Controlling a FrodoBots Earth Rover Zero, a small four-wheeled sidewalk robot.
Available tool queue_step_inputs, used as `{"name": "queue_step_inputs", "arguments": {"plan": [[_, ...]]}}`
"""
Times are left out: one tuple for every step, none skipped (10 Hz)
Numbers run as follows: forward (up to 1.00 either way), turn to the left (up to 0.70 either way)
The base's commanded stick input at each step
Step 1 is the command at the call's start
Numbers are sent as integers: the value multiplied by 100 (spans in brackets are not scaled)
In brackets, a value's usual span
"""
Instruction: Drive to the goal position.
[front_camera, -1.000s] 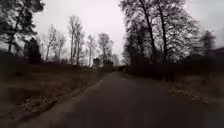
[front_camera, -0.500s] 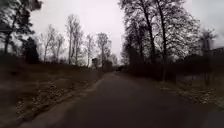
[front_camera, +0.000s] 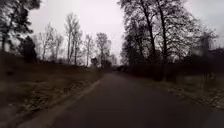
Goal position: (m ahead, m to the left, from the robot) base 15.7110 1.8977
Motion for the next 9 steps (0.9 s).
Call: {"name": "queue_step_inputs", "arguments": {"plan": [[70,0],[70,0],[70,0],[70,0],[70,0],[70,0],[70,0],[70,0],[70,0]]}}
